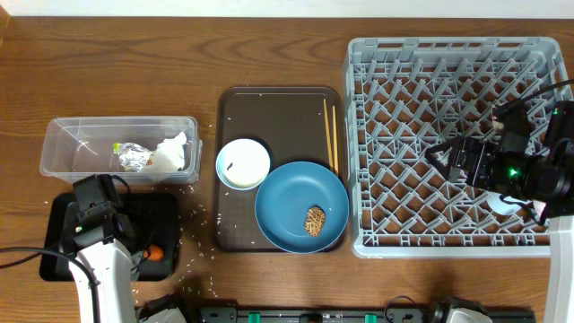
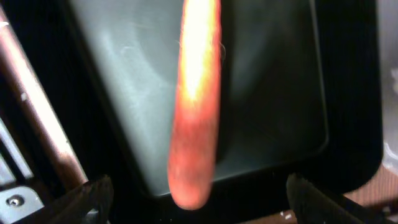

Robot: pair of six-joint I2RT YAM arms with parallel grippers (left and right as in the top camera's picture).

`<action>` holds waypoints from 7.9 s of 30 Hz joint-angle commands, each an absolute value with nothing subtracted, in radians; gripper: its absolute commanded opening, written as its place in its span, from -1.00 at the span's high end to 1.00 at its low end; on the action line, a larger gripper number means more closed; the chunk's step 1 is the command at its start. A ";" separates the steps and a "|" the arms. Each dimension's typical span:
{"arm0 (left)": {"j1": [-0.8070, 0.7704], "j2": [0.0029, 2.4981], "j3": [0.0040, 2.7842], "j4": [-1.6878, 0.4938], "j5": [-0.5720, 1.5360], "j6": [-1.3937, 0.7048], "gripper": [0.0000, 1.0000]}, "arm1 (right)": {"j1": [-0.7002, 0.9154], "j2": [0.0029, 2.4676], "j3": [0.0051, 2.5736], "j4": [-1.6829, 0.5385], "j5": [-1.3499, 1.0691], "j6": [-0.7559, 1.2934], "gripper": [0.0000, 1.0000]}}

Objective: Sort waste into correct bins and load items into the dishwasher rack

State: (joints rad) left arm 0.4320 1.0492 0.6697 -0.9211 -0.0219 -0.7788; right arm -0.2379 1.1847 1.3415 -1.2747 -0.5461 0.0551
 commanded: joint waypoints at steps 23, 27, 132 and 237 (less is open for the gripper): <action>-0.426 1.235 0.885 -0.881 0.208 -0.323 -0.59 | -0.232 1.184 1.345 -1.260 -0.550 0.036 -0.90; -0.498 1.376 0.885 -0.830 0.144 -0.418 -0.60 | -0.232 1.184 1.345 -1.261 -0.550 0.036 -0.89; 0.101 1.326 1.136 -1.487 -1.127 -0.495 0.88 | -0.232 1.184 1.345 -1.237 -0.546 -0.017 -0.96; -0.490 1.038 1.404 -1.047 0.090 -0.352 -0.96 | 0.050 1.485 1.345 -0.650 1.245 0.087 0.98</action>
State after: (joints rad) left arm -0.4938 1.0344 1.3903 -1.0439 0.0803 -0.3614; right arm 0.0826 1.4410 1.3403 -0.7013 1.1648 0.2165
